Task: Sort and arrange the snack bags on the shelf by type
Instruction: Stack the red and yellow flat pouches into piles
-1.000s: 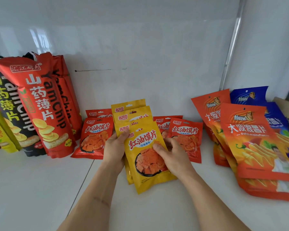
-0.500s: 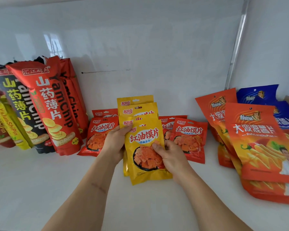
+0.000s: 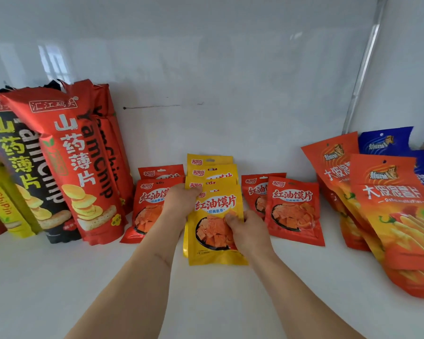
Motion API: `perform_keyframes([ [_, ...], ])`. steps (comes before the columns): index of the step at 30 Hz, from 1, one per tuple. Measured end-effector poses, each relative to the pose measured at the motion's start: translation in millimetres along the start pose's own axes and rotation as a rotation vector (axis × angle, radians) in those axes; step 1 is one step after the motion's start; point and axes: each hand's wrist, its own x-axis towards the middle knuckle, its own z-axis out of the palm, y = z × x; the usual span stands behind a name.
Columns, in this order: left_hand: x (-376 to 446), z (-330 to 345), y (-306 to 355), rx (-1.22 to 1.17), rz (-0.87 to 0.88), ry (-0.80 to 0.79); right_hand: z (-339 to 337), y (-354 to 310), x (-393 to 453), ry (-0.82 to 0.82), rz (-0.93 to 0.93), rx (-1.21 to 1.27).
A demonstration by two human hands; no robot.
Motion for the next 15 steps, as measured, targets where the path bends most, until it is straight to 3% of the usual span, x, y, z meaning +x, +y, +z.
perform_keyframes([
  [6,19.7,1.1,-19.1,0.361,0.169,0.082,18.0,-4.5,3.5,0.087,0.004,-0.157],
  [15,24.8,-3.5,-23.6,0.411,0.248,0.094,21.0,-2.1,7.5,0.13,0.022,-0.32],
])
